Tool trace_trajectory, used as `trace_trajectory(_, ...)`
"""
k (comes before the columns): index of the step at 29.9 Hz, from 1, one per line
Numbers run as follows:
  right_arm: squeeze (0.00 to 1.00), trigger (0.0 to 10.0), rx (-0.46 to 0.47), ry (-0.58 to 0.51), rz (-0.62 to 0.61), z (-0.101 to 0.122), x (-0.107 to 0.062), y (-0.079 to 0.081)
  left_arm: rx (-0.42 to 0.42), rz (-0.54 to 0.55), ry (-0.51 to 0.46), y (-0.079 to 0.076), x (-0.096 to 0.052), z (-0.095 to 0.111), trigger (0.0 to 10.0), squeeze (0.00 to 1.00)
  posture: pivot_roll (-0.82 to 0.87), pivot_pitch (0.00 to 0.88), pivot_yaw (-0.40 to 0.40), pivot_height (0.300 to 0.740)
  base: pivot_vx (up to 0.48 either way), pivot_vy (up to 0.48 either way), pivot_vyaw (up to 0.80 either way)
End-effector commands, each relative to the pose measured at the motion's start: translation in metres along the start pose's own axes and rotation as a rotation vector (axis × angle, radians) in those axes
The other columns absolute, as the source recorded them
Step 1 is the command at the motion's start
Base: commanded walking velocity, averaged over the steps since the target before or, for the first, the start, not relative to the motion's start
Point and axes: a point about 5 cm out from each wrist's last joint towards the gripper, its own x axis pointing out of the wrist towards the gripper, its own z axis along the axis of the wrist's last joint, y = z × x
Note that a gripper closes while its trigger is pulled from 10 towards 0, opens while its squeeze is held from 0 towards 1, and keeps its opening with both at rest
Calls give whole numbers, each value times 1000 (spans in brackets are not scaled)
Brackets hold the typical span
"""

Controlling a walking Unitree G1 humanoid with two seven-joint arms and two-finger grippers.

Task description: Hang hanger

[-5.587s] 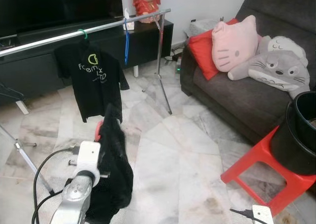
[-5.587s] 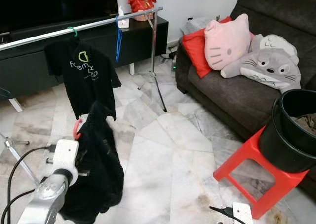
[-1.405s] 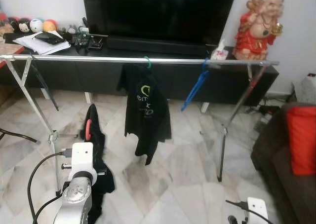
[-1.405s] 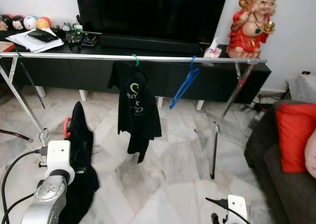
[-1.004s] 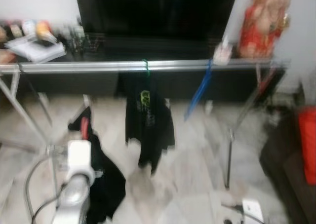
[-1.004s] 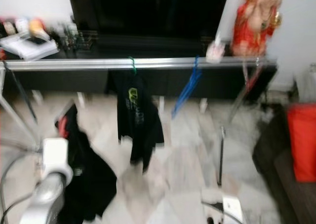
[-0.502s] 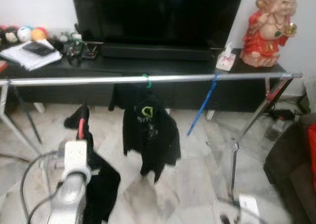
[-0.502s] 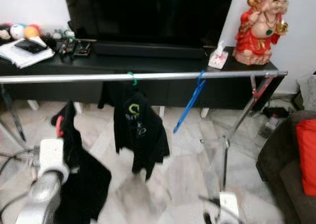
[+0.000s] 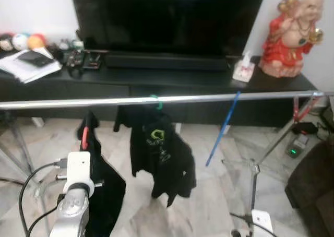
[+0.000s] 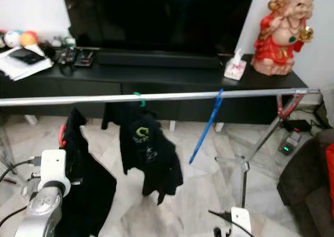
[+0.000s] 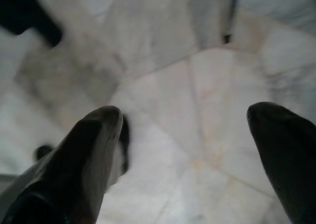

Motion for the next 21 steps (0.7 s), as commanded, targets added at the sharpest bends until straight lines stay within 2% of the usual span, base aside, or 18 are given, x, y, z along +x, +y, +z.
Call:
trace_trajectory(1,0,10000,4,-21,3,6,1,2,10,20,-53,7,1,12,10000,0,61,0,-67,740,356,0,0)
trace_trajectory(8,0,10000,2,-23,1,7,0,0,21,16,-50,8,-2,9,10000,0,62,0,-70,740,355,0,0)
trace_trajectory(16,0,10000,-1,-28,4,9,0,0,63,2,-43,9,-6,4,10000,0,67,0,-72,740,0,0,0)
trace_trajectory(21,0,10000,-9,-31,10,11,1,1,69,10,-46,10,-6,5,10000,0,65,0,-71,740,0,-344,0)
